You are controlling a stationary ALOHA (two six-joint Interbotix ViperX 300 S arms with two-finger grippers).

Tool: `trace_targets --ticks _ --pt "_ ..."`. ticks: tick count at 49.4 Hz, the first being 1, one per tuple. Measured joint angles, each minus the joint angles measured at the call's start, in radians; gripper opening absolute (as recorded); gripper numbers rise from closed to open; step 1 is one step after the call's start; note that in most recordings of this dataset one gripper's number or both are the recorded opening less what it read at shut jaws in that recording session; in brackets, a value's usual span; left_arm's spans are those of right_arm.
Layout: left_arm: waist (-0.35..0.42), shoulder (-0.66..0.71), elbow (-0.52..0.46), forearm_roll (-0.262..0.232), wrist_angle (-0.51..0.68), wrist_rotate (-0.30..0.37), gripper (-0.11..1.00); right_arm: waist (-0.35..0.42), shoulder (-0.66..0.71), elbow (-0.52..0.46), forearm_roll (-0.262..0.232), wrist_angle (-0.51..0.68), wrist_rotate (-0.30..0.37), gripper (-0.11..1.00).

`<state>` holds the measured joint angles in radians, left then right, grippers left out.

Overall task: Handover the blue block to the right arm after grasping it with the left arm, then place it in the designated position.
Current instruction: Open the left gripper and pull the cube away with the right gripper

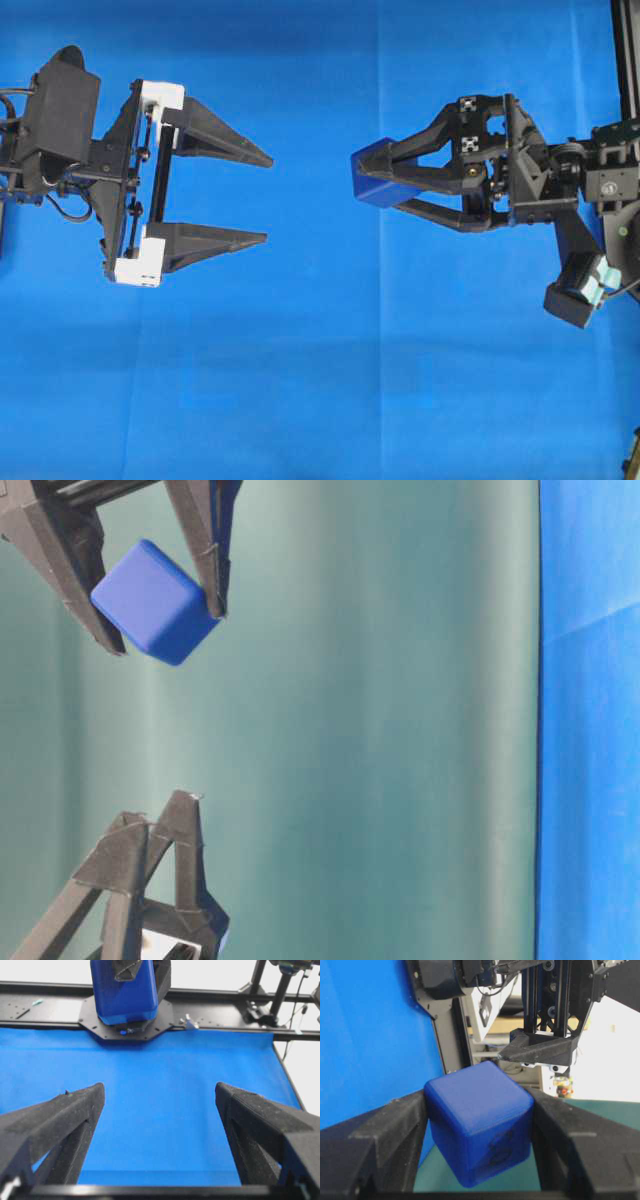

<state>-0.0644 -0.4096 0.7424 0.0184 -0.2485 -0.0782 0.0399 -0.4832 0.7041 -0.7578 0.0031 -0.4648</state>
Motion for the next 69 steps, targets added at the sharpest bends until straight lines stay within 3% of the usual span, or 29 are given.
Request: trace_targets --ticks 8,17,27,42,46,53,69 --pt "-0.002 0.002 0.0 0.0 0.0 0.008 0.93 0.0 -0.002 0.0 0.043 0.0 0.069 0.52" --pt "-0.002 0.002 -0.002 0.0 0.0 0.014 0.93 0.0 -0.011 0.0 0.109 0.0 0.232 0.52" --pt "0.0 0.002 0.0 0.0 0.0 0.017 0.93 0.0 -0.017 0.0 0.146 0.0 0.474 0.52" --pt "0.0 0.002 0.0 0.0 0.002 0.02 0.93 0.0 -0.031 0.0 0.15 0.008 0.922 0.52" --pt "-0.002 0.0 0.0 0.0 0.002 0.02 0.93 0.0 -0.038 0.0 0.15 0.026 1.008 0.52" --pt "-0.002 0.002 0.0 0.0 0.002 0.021 0.93 0.0 -0.046 0.0 0.15 0.064 1.072 0.52" --pt "-0.002 0.0 -0.002 0.0 0.002 0.021 0.93 0.0 -0.048 0.0 0.15 0.081 1.074 0.52"
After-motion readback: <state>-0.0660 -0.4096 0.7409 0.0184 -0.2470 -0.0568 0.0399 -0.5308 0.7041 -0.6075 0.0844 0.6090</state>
